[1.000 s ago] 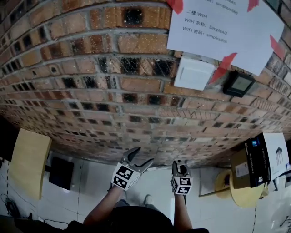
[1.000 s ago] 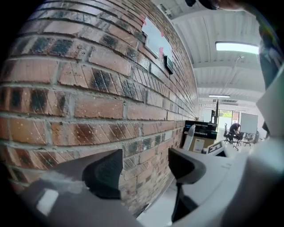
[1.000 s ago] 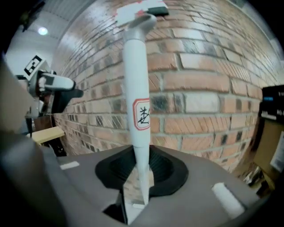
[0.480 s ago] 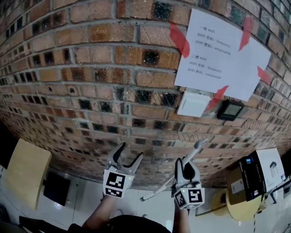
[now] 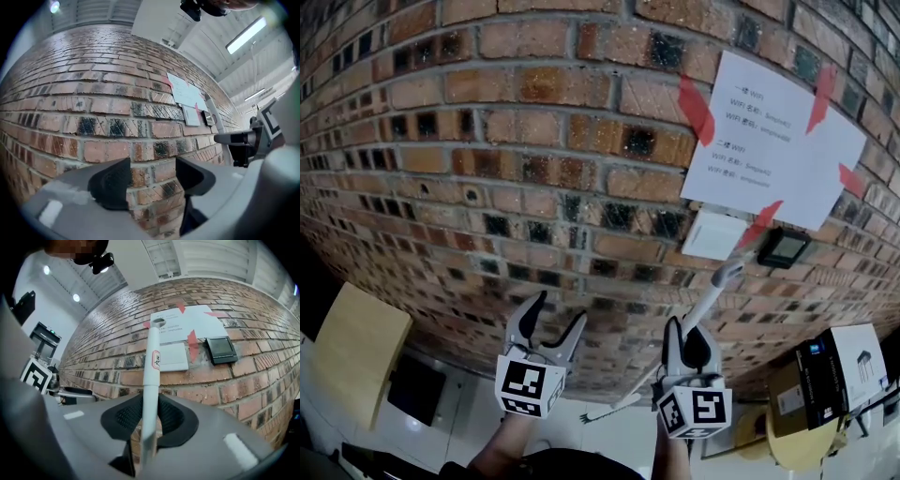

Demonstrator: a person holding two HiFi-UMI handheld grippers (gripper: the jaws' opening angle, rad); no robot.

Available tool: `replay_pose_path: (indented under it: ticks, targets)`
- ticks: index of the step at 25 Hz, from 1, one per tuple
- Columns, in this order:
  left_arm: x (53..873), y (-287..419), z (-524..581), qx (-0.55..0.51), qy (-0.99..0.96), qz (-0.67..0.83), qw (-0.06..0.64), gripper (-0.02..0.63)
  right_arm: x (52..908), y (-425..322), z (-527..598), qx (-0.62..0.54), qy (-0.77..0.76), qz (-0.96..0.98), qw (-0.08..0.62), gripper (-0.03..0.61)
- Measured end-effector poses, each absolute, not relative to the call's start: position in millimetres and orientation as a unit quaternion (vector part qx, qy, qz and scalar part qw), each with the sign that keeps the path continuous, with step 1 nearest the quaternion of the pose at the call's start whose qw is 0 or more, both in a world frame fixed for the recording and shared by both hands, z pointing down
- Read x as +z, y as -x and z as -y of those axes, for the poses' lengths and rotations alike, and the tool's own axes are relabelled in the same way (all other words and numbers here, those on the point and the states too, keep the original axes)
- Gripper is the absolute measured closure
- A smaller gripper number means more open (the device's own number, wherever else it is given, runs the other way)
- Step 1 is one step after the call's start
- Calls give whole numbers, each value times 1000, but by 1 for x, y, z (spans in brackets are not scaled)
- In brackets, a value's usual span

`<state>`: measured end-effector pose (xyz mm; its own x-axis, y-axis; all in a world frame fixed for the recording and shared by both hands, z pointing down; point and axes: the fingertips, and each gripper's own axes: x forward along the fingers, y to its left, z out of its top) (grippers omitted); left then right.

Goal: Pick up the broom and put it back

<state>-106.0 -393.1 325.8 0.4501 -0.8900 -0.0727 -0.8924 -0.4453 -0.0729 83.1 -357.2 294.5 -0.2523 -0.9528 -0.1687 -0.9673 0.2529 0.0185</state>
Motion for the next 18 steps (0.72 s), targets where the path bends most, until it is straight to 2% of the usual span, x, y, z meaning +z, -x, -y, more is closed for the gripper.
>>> replay_pose_path:
  ticks: [7, 18]
  targets:
    - [325, 123, 393, 14, 839, -542, 50, 309, 329, -59, 366, 33, 598, -800, 37, 489]
    - [330, 117, 388, 14, 845, -533, 43, 314, 330, -48, 359, 25, 581, -813, 35, 489]
